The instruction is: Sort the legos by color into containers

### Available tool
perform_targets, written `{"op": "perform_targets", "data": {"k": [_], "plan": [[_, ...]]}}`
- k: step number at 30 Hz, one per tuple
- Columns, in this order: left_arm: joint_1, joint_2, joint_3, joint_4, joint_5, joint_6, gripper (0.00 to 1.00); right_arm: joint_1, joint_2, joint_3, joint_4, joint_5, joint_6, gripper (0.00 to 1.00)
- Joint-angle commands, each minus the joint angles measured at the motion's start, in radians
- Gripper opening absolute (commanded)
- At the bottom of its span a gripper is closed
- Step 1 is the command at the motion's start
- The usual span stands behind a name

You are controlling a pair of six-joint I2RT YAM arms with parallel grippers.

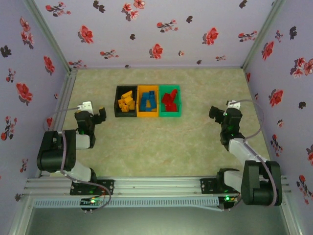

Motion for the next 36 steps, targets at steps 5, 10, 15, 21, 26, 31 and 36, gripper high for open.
{"op": "perform_targets", "data": {"k": [5,10,15,21,26,31,36], "plan": [[-0.007,0.005,0.026,-0.005,-0.024,0.030,1.00,-0.017,0.148,-0.029,0.257,-0.008,-0.048,1.00],[-0.007,0.007,0.027,-0.008,-0.023,0.032,1.00,-0.043,0.272,-0.015,0.380,-0.083,-0.015,1.00],[-0.008,0.006,0.027,-0.009,-0.024,0.033,1.00,-0.044,0.348,-0.018,0.455,-0.135,-0.035,1.00],[-0.009,0.006,0.028,-0.009,-0.023,0.033,1.00,-0.035,0.411,-0.005,0.479,-0.205,-0.074,1.00],[-0.009,0.007,0.029,-0.010,-0.023,0.035,1.00,-0.035,0.411,0.000,0.475,-0.205,-0.076,0.99],[-0.008,0.006,0.028,-0.010,-0.023,0.034,1.00,-0.030,0.406,-0.009,0.484,-0.192,-0.079,1.00],[-0.008,0.007,0.028,-0.010,-0.023,0.035,1.00,-0.029,0.406,-0.009,0.485,-0.191,-0.079,0.99]]}}
